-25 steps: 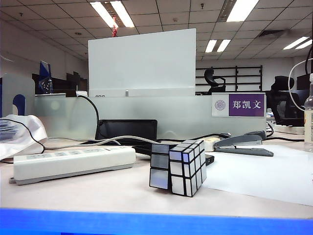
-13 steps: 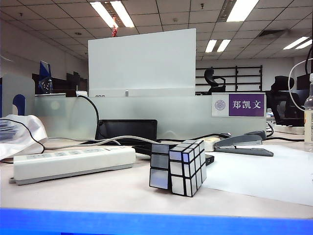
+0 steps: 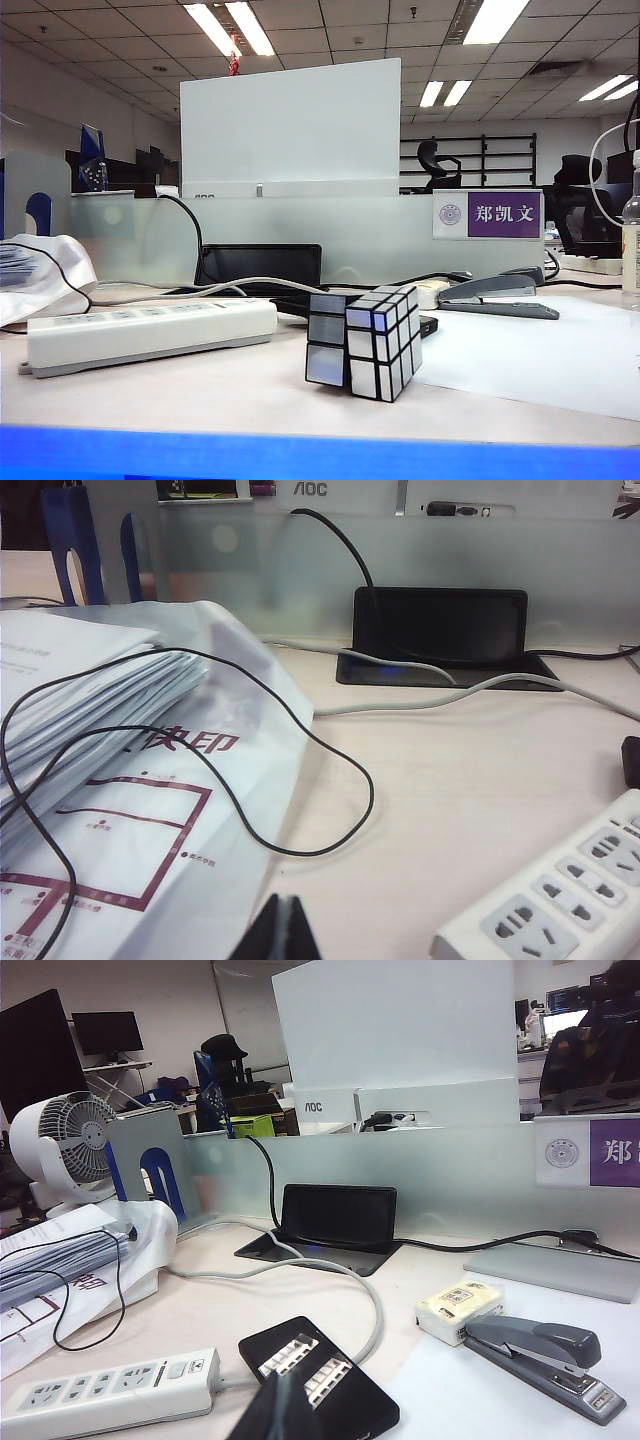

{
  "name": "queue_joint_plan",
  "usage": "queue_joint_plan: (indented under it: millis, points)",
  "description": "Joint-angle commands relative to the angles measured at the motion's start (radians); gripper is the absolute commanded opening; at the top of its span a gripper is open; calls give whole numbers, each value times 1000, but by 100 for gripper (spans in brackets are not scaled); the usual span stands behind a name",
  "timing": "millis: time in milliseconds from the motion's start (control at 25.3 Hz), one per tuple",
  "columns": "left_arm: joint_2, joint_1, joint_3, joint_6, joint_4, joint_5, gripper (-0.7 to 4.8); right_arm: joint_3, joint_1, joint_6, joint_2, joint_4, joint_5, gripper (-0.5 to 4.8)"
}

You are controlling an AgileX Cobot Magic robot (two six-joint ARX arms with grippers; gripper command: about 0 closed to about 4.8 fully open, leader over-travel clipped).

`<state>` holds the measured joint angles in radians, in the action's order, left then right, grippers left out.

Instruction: Press the button on the power strip.

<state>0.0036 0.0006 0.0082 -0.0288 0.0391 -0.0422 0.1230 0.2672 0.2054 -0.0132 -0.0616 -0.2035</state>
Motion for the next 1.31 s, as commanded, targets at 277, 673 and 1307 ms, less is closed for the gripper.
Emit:
queue_joint_plan:
  millis: [277,673,1307]
  points:
    - [-2,0,1,-1,-11,-4,-6,5,1,3,1,-10,0,0]
    - [-2,0,1,-1,-11,-4,-6,5,0,-128,1,11,6,0]
    - [-2,0,1,0,-10,-4,-6,-111,-213,-206,11,-74,339,0]
